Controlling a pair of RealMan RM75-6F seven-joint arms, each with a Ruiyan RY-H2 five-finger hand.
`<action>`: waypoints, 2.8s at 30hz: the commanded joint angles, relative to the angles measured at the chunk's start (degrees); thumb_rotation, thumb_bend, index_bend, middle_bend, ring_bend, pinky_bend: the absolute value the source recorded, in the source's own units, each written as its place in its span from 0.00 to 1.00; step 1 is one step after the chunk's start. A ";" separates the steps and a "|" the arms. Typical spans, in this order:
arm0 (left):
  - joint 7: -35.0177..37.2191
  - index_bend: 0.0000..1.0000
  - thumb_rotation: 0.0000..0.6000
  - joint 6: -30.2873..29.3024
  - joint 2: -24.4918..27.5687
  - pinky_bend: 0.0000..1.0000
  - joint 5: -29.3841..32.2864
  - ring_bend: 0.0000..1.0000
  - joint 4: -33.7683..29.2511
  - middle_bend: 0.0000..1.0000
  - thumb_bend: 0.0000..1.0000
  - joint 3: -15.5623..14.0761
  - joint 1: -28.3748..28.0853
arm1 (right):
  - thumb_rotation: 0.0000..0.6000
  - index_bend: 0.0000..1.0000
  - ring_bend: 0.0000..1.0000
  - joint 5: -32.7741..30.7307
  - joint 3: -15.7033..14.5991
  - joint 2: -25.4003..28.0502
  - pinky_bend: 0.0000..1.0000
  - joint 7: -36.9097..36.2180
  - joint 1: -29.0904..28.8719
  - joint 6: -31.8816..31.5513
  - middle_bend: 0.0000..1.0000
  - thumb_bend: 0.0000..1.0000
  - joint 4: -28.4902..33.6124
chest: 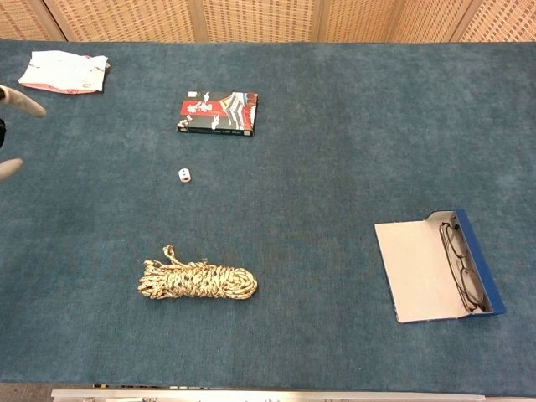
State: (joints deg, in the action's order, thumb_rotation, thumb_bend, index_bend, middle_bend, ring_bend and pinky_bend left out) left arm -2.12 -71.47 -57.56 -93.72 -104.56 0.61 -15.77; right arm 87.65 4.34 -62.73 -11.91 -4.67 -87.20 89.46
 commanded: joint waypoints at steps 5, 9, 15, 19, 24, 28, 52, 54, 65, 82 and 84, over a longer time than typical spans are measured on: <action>-6.73 0.38 1.00 8.34 0.94 0.93 4.57 0.86 -5.67 1.00 0.93 1.13 -5.58 | 1.00 0.24 0.17 -2.05 1.49 -0.23 0.44 0.30 1.14 -2.21 0.22 0.09 -0.23; -10.10 0.40 1.00 10.83 -0.50 1.00 8.32 0.94 -7.10 1.00 1.00 2.05 -7.29 | 1.00 0.24 0.17 -2.88 1.75 0.04 0.44 -0.38 1.26 -1.75 0.22 0.09 -0.32; -13.74 0.36 1.00 15.00 -3.17 1.00 14.77 1.00 -7.88 1.00 1.00 2.77 -10.03 | 1.00 0.24 0.17 -2.61 1.72 0.50 0.44 -1.83 1.69 -2.08 0.22 0.09 -0.28; -16.27 0.36 1.00 16.47 -5.83 1.00 17.58 1.00 -6.88 1.00 1.00 2.63 -11.42 | 1.00 0.24 0.17 -2.51 1.70 0.72 0.44 -2.51 2.42 -3.08 0.23 0.09 -0.15; -18.64 0.35 1.00 17.77 -8.77 1.00 21.00 1.00 -5.38 1.00 1.00 2.35 -12.88 | 1.00 0.24 0.17 -2.66 1.95 0.98 0.44 -3.28 3.22 -4.23 0.23 0.10 0.07; -19.62 0.33 1.00 18.05 -10.06 1.00 23.38 1.00 -4.55 1.00 1.00 2.61 -13.91 | 1.00 0.24 0.17 -3.29 2.23 1.23 0.44 -3.55 3.42 -4.07 0.23 0.10 0.12; -20.70 0.31 1.00 21.35 -18.09 1.00 30.38 1.00 2.12 1.00 1.00 1.19 -18.75 | 1.00 0.24 0.17 -4.31 3.23 2.39 0.44 -6.07 4.83 -4.80 0.24 0.10 0.52; -20.61 0.31 1.00 21.47 -18.70 1.00 30.96 1.00 2.85 1.00 1.00 1.23 -19.09 | 1.00 0.24 0.17 -4.38 3.31 2.41 0.44 -6.25 4.90 -4.82 0.24 0.10 0.48; -18.51 0.31 1.00 22.05 -20.69 1.00 32.29 1.00 6.18 1.00 1.00 1.46 -20.26 | 1.00 0.24 0.17 -4.28 3.32 2.42 0.44 -5.66 4.79 -4.20 0.24 0.10 0.50; -17.45 0.31 1.00 24.48 -24.09 1.00 35.35 1.00 10.85 1.00 1.00 2.03 -23.29 | 1.00 0.24 0.17 -4.21 3.29 2.49 0.44 -4.99 4.63 -3.48 0.24 0.10 0.73; -17.06 0.31 1.00 24.56 -24.26 1.00 35.50 1.00 11.31 1.00 1.00 2.00 -23.39 | 1.00 0.24 0.17 -4.29 3.35 2.51 0.44 -5.03 4.62 -3.40 0.24 0.10 0.75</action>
State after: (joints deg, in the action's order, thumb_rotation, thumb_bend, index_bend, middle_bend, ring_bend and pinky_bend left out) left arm -19.25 -46.96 -81.75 -58.28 -93.32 2.63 -39.11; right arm 83.35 7.69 -60.22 -16.94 -0.05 -90.59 90.21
